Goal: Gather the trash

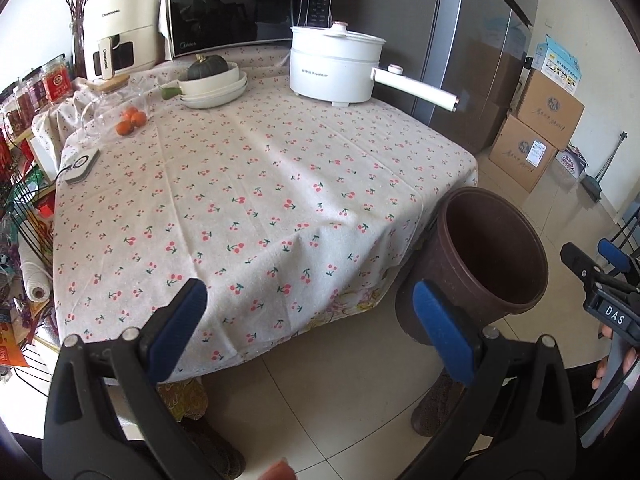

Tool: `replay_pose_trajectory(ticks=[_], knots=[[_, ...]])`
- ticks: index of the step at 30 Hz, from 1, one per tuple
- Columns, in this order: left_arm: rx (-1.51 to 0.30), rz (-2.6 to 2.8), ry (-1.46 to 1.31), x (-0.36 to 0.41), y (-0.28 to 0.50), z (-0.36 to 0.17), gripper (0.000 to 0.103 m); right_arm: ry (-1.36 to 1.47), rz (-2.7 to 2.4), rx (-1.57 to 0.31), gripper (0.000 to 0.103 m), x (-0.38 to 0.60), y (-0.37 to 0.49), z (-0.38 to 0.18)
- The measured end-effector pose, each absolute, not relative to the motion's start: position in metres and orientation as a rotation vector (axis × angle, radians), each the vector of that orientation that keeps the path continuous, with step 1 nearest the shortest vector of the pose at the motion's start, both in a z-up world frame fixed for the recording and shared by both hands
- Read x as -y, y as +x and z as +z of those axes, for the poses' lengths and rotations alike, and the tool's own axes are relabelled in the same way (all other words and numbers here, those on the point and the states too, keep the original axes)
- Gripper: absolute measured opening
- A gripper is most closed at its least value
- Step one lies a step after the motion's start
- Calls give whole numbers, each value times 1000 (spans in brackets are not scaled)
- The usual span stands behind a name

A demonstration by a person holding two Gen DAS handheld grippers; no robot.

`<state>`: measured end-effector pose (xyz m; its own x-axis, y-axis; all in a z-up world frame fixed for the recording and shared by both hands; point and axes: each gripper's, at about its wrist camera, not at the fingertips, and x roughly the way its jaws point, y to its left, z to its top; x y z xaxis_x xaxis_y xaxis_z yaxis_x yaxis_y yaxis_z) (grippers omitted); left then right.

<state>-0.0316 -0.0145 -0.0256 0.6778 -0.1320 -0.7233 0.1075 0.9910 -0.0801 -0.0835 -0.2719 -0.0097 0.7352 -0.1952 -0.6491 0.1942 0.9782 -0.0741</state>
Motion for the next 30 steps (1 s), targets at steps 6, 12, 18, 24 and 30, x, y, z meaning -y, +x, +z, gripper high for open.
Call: replay_pose_trajectory(ticks=[6, 12, 18, 24, 30], knots=[[-758, -128, -25, 22, -33, -22, 102, -53, -198, -692, 103, 259, -80, -6], [-753, -109, -19, 25, -32, -26, 102, -62, -180, -705, 103, 254, -77, -12], [-751, -114, -9, 29, -34, -26, 102, -51, -170, -724, 103, 255, -75, -17], [-751, -115, -1, 32, -36, -26, 102, -57, -169, -730, 103, 253, -75, -19], [-749, -123, -1, 35, -37, -25, 102, -53, -171, -724, 103, 253, -74, -19]])
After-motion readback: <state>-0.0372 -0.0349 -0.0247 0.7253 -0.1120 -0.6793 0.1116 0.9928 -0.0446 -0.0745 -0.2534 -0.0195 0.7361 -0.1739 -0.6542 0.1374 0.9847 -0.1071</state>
